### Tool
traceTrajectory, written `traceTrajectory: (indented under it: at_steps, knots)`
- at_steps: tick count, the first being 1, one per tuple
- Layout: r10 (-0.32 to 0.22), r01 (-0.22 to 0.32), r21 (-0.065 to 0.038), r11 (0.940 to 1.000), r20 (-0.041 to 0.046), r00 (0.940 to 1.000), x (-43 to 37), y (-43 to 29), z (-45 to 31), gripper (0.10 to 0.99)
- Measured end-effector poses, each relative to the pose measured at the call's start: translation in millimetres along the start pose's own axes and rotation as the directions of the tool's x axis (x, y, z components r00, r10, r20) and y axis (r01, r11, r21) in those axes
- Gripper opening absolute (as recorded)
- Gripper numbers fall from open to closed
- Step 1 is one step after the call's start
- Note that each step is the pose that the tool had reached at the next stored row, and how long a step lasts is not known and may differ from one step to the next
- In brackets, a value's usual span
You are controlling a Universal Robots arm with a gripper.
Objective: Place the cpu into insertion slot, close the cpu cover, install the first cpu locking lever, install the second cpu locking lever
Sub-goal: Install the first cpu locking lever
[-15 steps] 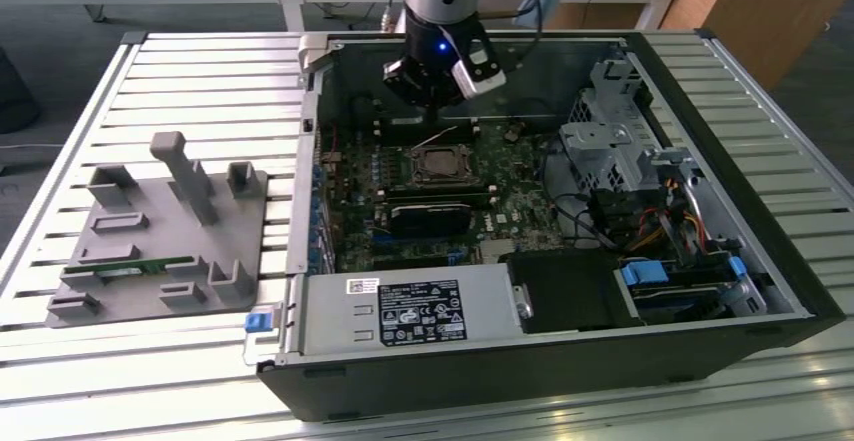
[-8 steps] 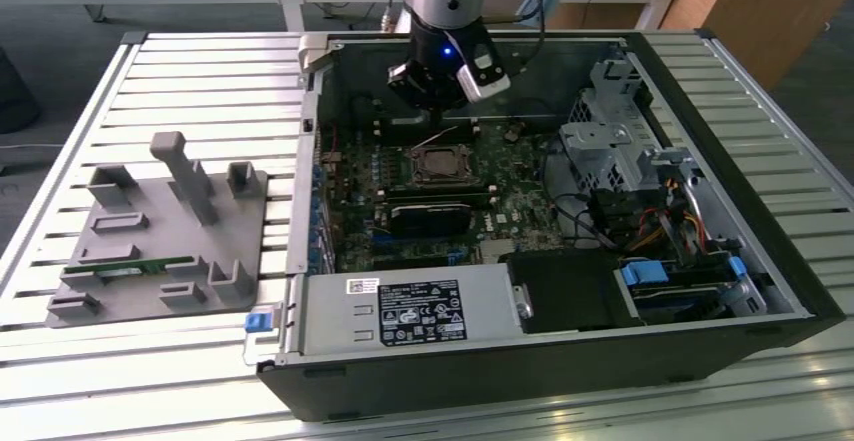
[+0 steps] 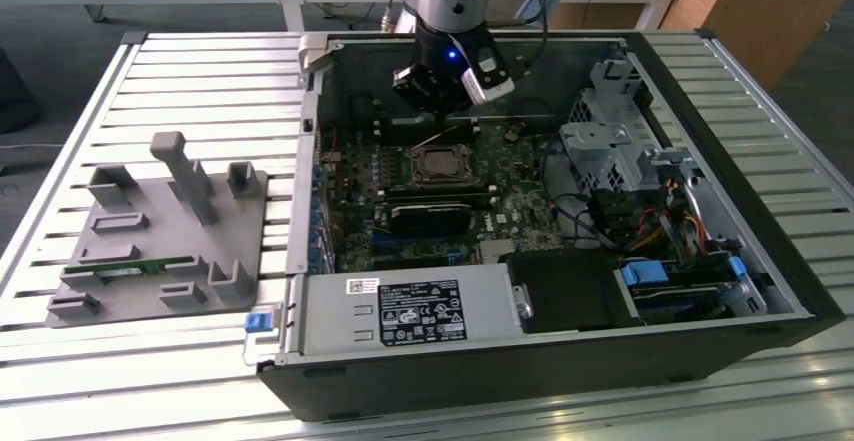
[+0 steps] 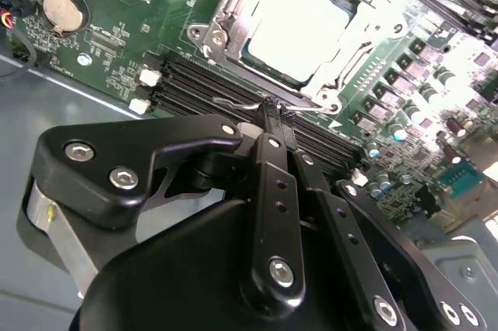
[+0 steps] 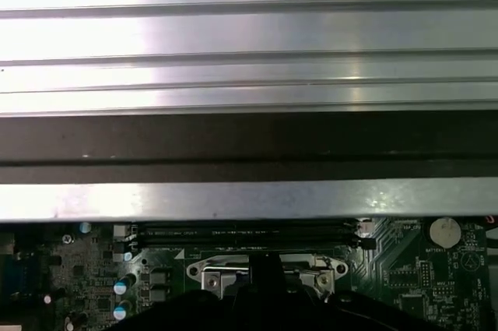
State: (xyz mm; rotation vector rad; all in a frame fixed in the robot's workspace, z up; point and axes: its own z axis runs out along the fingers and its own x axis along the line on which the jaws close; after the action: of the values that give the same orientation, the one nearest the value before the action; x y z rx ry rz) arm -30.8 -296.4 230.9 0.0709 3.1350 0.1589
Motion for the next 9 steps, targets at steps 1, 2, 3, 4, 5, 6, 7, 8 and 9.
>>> traceTrajectory:
  at_steps: [1, 2, 3, 4, 5, 6, 7, 8, 9]
  knots:
    - [-0.001, 0.001, 0.0, 1.0, 0.0, 1.0, -0.9, 0.0, 0.3, 0.106]
    - [-0.002, 0.002, 0.0, 1.0, -0.0001, 1.0, -1.8, 0.0, 0.6, 0.106]
    - [-0.003, 0.003, 0.0, 1.0, -0.0002, 1.0, -2.8, 0.1, 0.9, 0.106]
    - [-0.004, 0.004, 0.0, 1.0, -0.0004, 1.0, -3.7, 0.2, 1.3, 0.106]
    - [-0.004, 0.004, 0.0, 1.0, -0.0004, 1.0, -4.7, 0.3, 1.7, 0.106]
    - [-0.005, 0.005, 0.0, 1.0, -0.0004, 1.0, -5.4, 0.5, 2.1, 0.106]
    - [-0.006, 0.006, 0.0, 1.0, -0.0005, 1.0, -5.9, 0.7, 2.5, 0.106]
    - [-0.007, 0.007, 0.0, 1.0, -0.0006, 1.0, -6.4, 1.0, 2.9, 0.106]
    - [-0.008, 0.008, 0.0, 1.0, -0.0007, 1.0, -6.6, 1.1, 3.3, 0.106]
